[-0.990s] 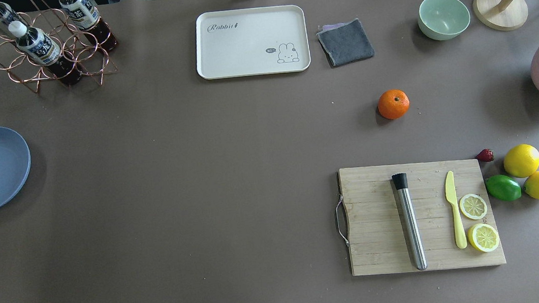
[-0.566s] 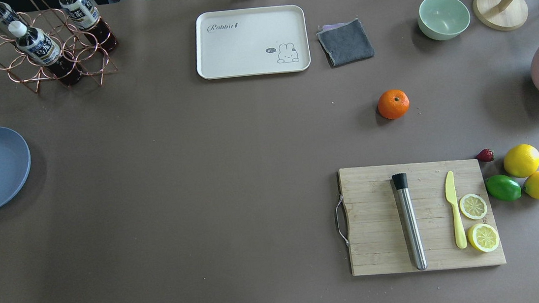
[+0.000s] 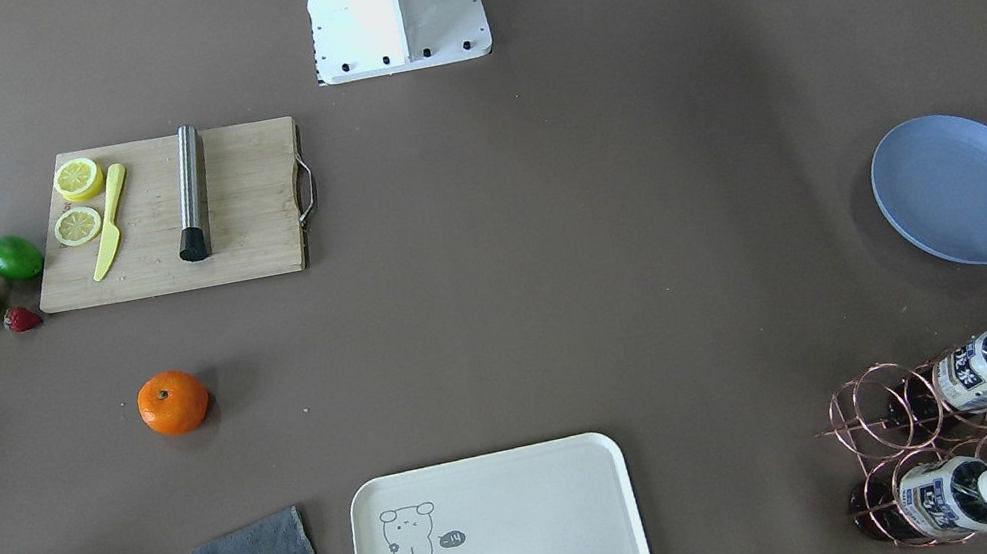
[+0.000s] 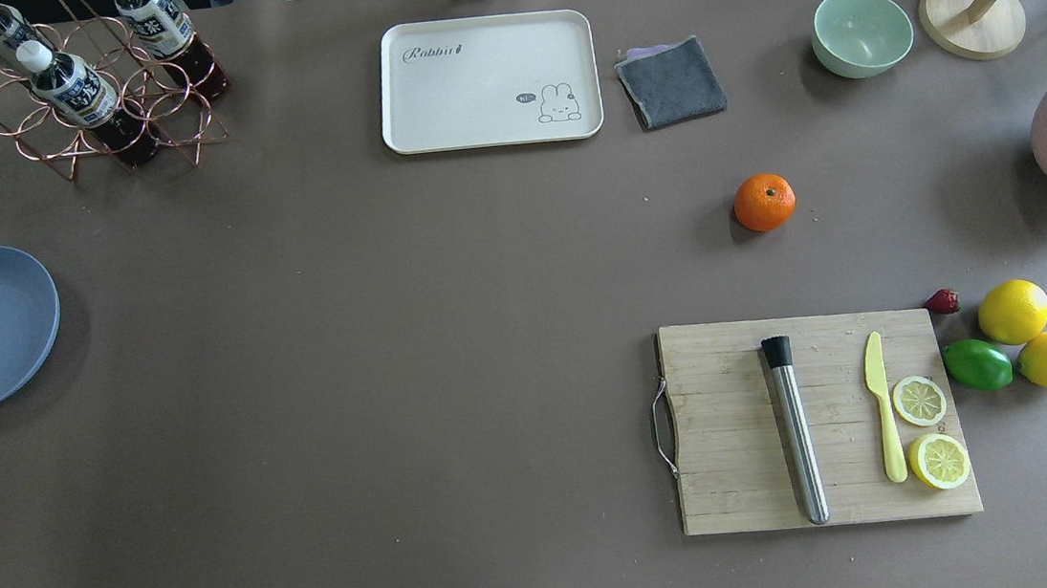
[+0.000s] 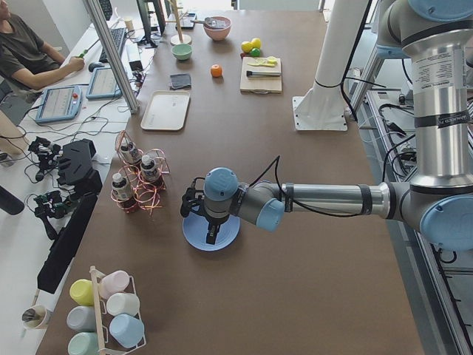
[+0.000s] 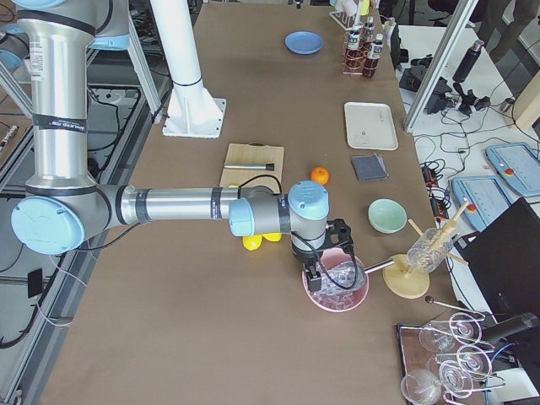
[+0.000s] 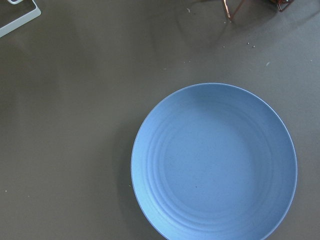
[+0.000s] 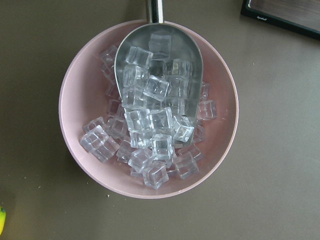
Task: Pick orange to plate
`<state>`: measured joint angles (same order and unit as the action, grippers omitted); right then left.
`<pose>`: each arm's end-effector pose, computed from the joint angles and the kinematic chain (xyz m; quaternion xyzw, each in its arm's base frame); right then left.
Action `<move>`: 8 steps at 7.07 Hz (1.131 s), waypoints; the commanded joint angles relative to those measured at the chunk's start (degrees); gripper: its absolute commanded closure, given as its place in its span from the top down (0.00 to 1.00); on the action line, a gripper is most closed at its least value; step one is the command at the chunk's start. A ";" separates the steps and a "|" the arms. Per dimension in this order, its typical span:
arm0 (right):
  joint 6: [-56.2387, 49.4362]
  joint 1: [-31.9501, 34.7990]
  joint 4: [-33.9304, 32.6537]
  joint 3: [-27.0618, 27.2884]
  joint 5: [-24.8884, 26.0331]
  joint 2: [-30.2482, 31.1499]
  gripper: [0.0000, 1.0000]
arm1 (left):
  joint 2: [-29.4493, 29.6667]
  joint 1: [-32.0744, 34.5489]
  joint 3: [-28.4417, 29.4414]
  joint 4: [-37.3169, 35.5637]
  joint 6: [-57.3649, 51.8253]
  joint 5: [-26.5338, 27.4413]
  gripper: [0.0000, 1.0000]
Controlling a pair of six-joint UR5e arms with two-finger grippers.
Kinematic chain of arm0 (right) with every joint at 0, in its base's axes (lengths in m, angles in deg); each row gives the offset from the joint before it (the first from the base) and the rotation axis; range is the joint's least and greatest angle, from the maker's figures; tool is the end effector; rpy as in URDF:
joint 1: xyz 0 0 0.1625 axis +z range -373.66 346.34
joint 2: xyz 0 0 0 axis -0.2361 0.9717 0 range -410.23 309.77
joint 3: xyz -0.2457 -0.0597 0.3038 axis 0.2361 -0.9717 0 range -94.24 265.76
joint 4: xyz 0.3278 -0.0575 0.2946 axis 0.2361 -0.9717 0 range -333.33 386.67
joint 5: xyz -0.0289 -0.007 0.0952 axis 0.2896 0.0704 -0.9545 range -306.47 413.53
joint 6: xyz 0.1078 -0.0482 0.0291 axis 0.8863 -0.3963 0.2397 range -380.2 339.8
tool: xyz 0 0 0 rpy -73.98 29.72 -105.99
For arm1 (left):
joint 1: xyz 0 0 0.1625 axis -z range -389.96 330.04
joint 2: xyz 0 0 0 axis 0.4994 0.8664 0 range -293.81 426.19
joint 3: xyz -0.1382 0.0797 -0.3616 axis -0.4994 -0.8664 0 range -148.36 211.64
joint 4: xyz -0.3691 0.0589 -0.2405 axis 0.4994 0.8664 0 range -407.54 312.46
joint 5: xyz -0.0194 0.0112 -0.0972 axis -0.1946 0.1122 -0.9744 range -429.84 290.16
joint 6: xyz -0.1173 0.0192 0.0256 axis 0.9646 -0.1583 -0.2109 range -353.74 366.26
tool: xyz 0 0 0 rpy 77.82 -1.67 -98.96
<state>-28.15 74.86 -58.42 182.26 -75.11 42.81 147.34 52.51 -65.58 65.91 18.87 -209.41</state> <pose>0.0440 -0.5160 0.6111 0.0874 -0.3256 -0.1015 0.9360 0.0232 -0.4861 0.6012 0.0971 0.4353 0.0397 0.8942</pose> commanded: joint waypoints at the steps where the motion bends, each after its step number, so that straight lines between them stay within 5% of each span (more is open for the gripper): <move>1: 0.13 -0.10 -0.07 -0.09 -0.55 -0.05 1.00 | -0.37 -0.02 0.53 -0.51 -0.04 2.26 0.98; 3: 0.05 -0.45 0.10 0.35 -2.30 -0.05 1.00 | 1.02 -0.55 3.94 0.37 0.30 5.80 0.97; 6: 0.13 -2.30 0.54 0.61 -7.06 -0.14 1.00 | 10.41 -2.73 18.51 8.52 0.57 5.89 0.97; 8: 0.05 -2.56 0.63 0.62 -8.73 0.04 1.00 | 11.40 -6.69 19.52 10.20 4.32 6.24 0.97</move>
<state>-28.04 72.54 -57.86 182.85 -83.00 42.75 157.94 48.08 -47.14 74.54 20.62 -203.33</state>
